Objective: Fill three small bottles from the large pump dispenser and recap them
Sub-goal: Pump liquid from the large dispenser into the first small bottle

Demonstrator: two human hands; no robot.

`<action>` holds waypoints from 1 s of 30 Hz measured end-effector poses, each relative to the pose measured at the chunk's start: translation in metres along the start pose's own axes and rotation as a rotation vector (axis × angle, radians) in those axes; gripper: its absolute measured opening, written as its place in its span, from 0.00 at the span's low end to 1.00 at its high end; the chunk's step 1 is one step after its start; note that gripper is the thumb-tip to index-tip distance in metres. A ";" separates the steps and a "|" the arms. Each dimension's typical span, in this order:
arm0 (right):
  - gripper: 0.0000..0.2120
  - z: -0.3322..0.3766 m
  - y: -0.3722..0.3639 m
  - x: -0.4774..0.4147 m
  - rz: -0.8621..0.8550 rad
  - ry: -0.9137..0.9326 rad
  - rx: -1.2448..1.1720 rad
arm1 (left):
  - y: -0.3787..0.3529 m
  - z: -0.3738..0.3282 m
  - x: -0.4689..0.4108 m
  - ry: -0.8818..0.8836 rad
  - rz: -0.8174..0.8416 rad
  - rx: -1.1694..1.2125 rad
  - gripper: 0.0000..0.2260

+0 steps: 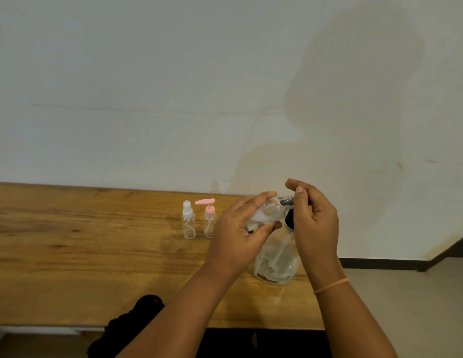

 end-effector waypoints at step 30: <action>0.15 0.004 0.002 -0.004 0.138 -0.017 0.010 | -0.002 0.001 -0.001 0.011 0.006 0.013 0.24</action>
Point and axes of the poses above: each hand's wrist, its own x-axis away from the middle knuckle, its own y-axis out of the back of the hand, z = x × y, the point moved 7 cm from there along -x, towards the middle knuckle, and after that the axes turned 5 degrees about -y, right-handed, at the moved point
